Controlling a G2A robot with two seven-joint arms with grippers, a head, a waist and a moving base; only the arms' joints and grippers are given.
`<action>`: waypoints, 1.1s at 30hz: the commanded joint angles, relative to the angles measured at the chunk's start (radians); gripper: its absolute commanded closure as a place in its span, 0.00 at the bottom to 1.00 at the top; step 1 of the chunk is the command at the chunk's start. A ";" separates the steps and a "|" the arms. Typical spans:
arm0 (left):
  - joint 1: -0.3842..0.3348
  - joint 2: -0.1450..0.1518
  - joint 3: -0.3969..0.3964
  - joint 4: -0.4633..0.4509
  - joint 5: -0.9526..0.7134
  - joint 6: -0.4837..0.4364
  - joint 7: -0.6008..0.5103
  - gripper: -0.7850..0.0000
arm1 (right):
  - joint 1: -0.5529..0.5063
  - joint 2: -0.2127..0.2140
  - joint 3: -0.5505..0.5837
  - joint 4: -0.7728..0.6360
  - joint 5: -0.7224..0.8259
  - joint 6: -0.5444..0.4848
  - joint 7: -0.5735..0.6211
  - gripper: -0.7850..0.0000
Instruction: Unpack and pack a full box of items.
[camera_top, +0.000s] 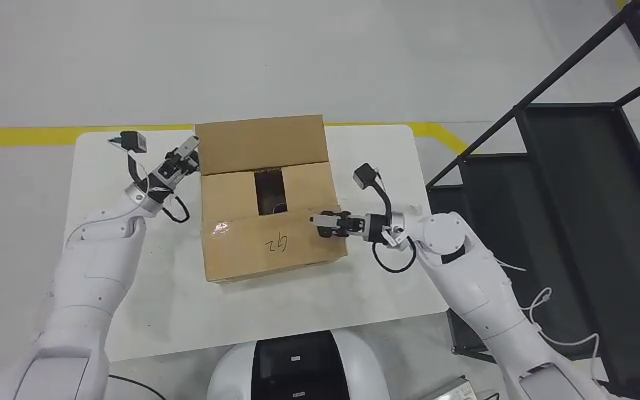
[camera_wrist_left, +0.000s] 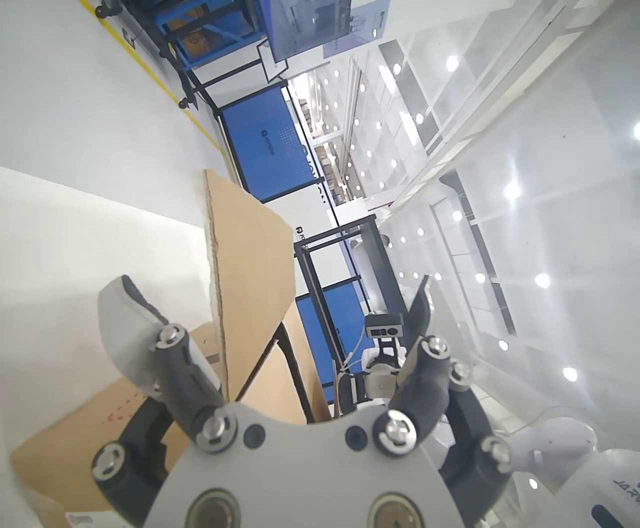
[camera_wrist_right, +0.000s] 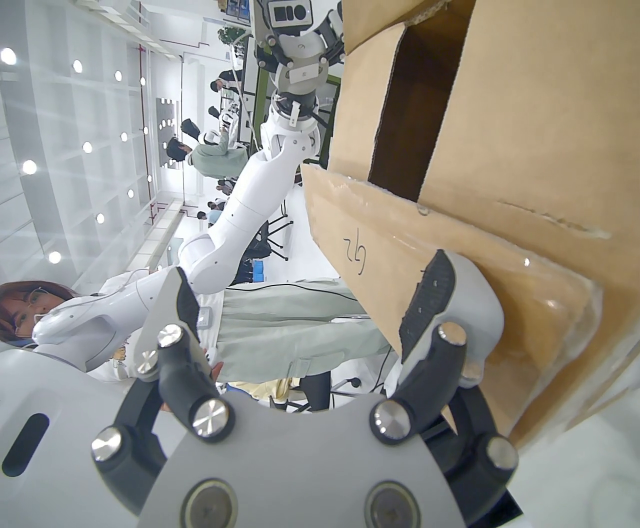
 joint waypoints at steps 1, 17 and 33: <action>-0.022 -0.011 0.013 0.025 -0.038 -0.012 -0.006 0.00 | -0.007 0.002 0.004 -0.005 -0.001 0.002 -0.002 0.00; 0.073 0.031 -0.054 -0.145 -0.167 0.004 -0.255 0.00 | -0.002 0.003 -0.019 0.002 -0.009 0.006 0.003 0.00; 0.314 0.124 -0.188 -0.509 -0.084 0.191 -0.442 0.00 | 0.050 0.001 -0.048 0.027 -0.115 0.041 -0.048 0.00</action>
